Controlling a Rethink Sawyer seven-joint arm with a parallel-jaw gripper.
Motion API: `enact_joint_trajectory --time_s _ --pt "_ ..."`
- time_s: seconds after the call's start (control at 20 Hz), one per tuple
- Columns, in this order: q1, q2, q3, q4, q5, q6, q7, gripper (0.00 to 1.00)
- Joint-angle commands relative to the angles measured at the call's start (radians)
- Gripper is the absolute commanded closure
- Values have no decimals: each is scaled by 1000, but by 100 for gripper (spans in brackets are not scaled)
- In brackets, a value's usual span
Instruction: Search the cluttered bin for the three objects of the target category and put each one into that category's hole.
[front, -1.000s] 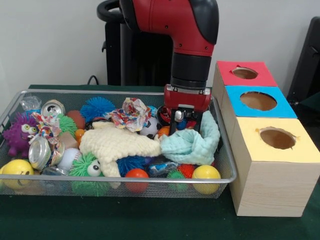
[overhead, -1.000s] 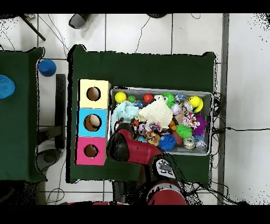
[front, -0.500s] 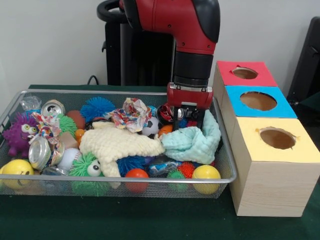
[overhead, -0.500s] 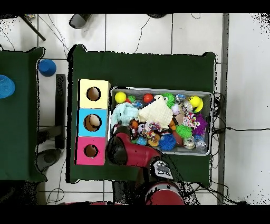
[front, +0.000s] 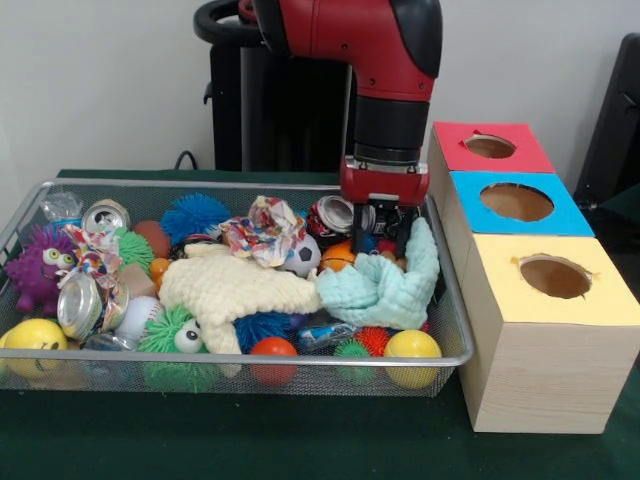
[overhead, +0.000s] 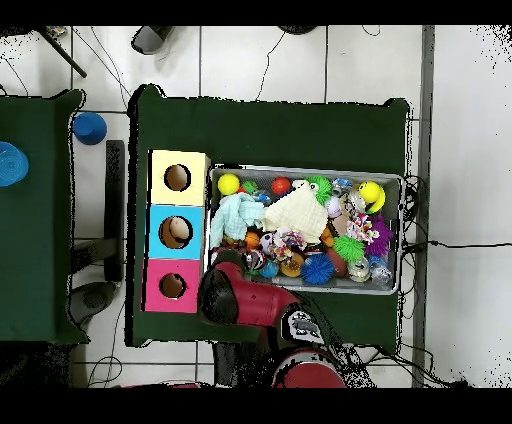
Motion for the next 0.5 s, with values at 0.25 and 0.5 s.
enact_joint_trajectory --time_s 0.25,0.5 --pt "-33 173 107 91 -23 44 223 0" --pt "-32 206 108 56 -13 -35 245 0"
